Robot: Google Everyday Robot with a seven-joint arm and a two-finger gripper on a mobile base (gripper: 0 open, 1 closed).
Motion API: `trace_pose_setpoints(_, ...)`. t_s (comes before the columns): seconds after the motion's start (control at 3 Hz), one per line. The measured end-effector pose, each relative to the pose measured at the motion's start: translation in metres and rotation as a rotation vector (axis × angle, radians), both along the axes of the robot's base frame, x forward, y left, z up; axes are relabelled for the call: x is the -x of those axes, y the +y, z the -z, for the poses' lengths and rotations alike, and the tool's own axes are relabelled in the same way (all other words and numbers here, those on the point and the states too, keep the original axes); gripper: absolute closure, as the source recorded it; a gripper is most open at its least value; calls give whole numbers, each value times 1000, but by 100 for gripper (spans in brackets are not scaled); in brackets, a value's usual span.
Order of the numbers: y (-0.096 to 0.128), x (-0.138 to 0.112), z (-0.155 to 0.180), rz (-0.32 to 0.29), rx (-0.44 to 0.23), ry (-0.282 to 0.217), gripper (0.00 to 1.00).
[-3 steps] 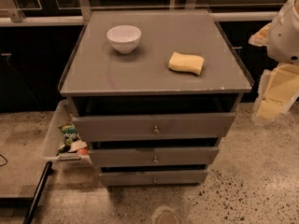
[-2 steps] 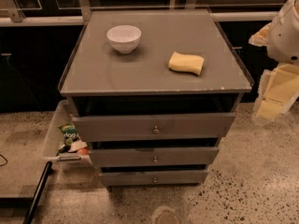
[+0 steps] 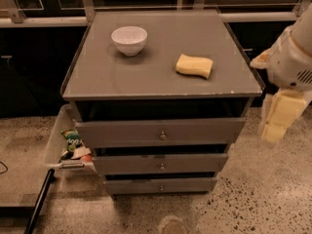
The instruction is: Open top drawer
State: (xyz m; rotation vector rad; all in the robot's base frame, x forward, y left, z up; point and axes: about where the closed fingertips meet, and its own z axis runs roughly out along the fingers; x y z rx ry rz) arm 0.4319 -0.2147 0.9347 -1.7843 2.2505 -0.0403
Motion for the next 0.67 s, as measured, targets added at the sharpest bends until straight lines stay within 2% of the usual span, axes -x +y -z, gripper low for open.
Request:
trace_pose_setpoints(0.33,1,9,52,-58,0,38,0)
trace_pose_setpoints(0.67,1,13,109,-140,-51,47,0)
